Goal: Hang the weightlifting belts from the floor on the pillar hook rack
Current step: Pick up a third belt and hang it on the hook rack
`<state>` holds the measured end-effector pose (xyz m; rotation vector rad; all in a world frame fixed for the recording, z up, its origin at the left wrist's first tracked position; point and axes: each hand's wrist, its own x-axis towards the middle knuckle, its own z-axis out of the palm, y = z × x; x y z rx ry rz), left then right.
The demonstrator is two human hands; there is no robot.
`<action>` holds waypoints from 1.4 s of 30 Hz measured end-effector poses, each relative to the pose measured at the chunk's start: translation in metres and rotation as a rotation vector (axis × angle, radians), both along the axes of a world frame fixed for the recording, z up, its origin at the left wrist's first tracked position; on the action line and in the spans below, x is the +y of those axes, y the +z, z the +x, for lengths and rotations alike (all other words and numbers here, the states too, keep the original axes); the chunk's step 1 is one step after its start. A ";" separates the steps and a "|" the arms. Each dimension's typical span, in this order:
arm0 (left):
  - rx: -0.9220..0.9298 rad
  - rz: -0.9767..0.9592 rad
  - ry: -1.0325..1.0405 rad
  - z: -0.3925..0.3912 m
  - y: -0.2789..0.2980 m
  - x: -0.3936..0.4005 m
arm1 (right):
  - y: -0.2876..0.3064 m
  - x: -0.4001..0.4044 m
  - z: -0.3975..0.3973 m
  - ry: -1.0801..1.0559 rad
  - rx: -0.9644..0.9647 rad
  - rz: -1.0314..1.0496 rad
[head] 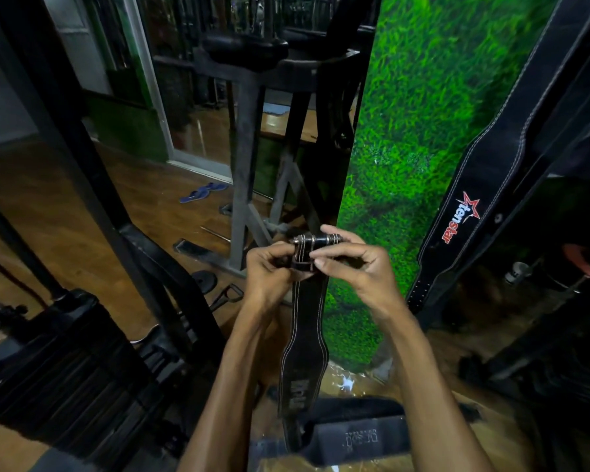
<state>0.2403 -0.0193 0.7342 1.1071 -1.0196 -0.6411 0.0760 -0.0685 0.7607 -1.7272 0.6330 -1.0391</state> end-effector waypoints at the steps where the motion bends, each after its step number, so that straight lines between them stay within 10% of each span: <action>1: 0.024 0.017 -0.012 0.003 -0.002 -0.002 | 0.002 0.003 0.002 -0.003 -0.093 0.079; 5: 0.038 0.079 -0.031 0.016 -0.008 -0.007 | 0.013 0.003 0.012 -0.284 -0.328 0.392; 12: 0.038 0.093 -0.079 0.034 -0.004 -0.001 | 0.008 0.008 0.036 -0.278 0.065 0.503; 30: -0.012 0.254 -0.271 0.070 0.005 -0.011 | 0.017 0.004 0.059 -0.611 -0.144 0.047; 42: -0.005 -0.098 -0.061 0.031 0.042 -0.078 | 0.025 -0.047 0.046 -0.588 -0.220 0.028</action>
